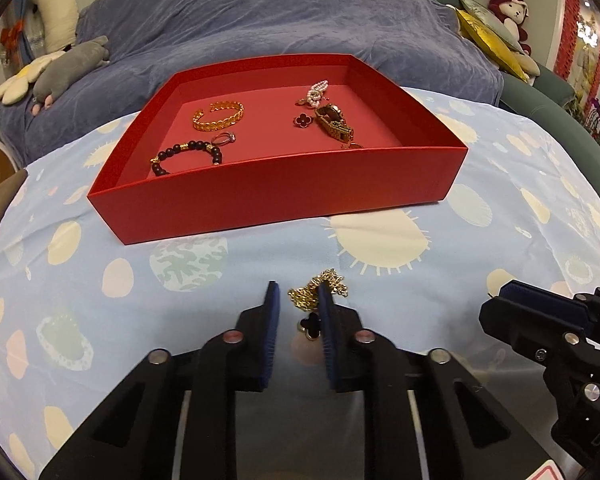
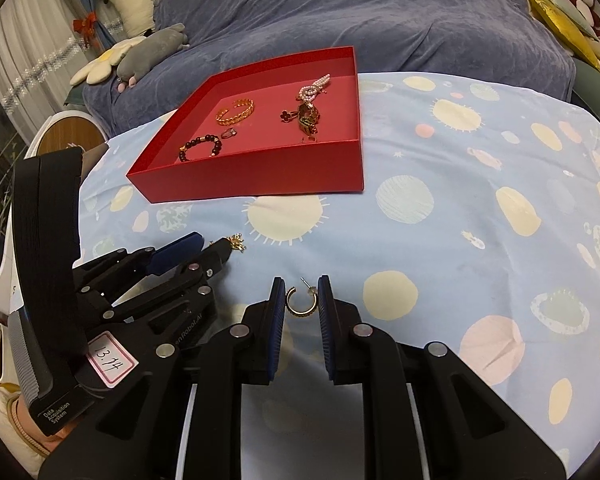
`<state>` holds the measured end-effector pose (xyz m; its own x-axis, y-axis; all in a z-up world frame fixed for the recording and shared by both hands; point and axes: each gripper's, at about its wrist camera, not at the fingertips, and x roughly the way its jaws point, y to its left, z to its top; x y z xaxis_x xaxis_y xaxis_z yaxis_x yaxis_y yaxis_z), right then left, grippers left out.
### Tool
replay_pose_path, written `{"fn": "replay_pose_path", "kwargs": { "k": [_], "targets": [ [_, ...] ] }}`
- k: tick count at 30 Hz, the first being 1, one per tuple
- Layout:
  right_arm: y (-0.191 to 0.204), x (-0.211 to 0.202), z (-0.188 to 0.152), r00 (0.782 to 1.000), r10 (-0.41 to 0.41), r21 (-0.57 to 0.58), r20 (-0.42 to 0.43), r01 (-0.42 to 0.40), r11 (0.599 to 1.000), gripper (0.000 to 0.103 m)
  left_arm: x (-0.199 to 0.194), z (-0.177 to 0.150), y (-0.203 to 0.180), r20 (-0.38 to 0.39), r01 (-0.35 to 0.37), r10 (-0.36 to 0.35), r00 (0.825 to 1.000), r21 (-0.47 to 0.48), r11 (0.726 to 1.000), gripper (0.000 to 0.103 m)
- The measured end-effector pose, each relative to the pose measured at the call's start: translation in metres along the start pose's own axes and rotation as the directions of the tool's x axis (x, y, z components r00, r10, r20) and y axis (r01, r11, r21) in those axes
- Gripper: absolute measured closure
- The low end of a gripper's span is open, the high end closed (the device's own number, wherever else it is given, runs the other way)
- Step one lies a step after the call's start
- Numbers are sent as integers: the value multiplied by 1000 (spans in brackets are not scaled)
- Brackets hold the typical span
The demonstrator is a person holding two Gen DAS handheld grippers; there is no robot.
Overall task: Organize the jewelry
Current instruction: 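Grasp the gold hoop earring with the right gripper while the left grasps the clover chain, then carry earring and clover chain into the red box and open both grippers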
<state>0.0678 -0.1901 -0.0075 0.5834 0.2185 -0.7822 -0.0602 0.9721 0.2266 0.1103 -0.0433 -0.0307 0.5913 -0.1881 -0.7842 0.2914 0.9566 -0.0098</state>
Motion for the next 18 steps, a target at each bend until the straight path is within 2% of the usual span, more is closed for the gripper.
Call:
{"fn": "replay_pose_path", "kwargs": {
  "k": [1, 7, 18],
  "targets": [
    [0, 0, 0, 1000, 2, 1, 0, -2, 1000, 87, 0, 0, 3, -1, 3, -3, 1000, -6, 1000, 101],
    [-2, -2, 1, 1000, 1, 10, 9, -1, 1000, 87, -8, 1, 17, 0, 28, -28, 1000, -54, 998, 102],
    [-5, -5, 3, 1000, 8, 15, 16, -9, 1000, 87, -45, 7, 32, 61, 82, -76, 995, -103, 991, 102]
  ]
}}
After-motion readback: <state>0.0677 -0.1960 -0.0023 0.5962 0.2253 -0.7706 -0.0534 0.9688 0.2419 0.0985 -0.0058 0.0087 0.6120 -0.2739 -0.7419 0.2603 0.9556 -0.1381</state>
